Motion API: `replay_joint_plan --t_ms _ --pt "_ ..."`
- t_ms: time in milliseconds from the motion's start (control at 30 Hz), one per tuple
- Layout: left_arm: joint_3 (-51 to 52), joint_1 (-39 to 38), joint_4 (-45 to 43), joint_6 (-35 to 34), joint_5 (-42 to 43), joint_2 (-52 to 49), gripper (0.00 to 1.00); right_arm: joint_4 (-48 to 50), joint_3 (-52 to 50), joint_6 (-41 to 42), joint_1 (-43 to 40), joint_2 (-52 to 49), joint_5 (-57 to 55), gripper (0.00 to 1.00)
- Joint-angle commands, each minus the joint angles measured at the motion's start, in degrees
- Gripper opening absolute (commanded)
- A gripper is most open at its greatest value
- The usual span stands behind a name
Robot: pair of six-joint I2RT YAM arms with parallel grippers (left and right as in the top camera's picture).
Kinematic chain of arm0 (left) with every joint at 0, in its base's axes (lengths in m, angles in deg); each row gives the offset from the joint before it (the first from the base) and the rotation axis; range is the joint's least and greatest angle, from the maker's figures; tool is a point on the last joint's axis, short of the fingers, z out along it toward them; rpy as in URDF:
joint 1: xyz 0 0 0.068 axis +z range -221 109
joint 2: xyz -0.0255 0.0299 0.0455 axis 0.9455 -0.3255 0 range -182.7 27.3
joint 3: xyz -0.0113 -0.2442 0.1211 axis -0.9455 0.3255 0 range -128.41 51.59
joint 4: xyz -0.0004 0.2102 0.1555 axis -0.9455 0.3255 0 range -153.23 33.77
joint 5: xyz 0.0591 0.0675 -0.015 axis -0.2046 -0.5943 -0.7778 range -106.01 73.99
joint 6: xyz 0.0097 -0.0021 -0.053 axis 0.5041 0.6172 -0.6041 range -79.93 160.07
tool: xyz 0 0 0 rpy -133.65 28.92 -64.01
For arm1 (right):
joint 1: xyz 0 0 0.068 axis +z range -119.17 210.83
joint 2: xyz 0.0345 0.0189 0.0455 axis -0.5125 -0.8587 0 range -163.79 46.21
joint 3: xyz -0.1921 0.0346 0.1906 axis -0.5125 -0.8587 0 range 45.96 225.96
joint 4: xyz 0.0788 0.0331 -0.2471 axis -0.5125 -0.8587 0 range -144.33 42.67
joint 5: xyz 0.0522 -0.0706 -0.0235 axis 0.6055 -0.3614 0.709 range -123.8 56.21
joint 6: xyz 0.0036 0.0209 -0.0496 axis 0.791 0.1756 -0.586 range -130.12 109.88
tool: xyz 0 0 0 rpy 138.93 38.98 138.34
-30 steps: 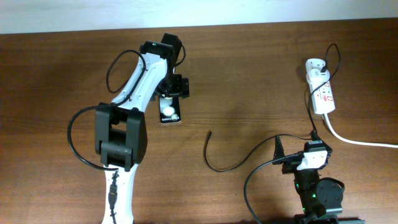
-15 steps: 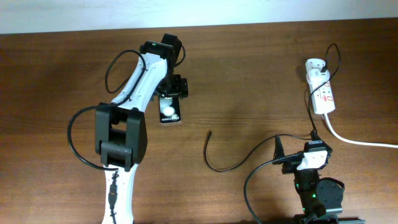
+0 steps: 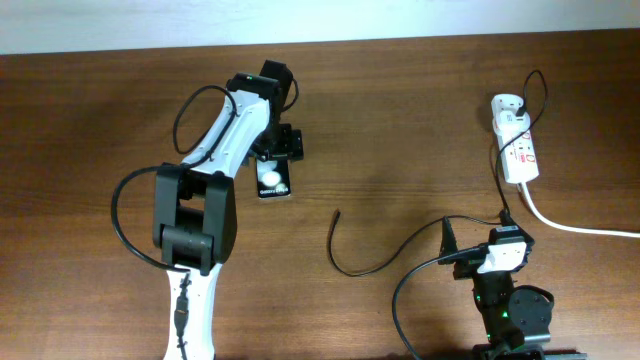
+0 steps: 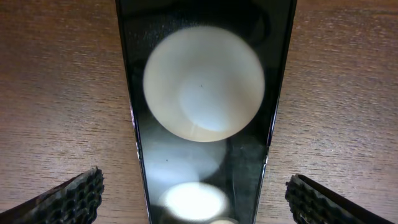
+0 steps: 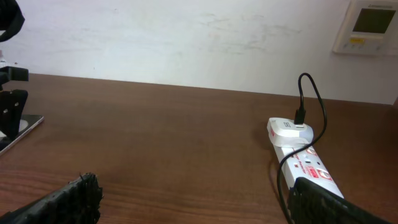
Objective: Plug charger to phone and switch on socket
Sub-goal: 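Lower the open left gripper around the phone's sides, then close the left gripper on the phone's long edges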
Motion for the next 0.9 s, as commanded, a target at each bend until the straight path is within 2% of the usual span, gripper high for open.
replay_joint_plan --t_ms 0,867 --pt "1.49 0.09 -1.60 0.50 0.46 -0.50 0.99 -0.28 -0.31 0.46 0.37 0.33 -0.50 0.99" --pt "8.15 -0.02 -10.03 0.50 1.11 -0.50 0.99 -0.28 -0.31 0.46 0.37 0.33 -0.50 0.99"
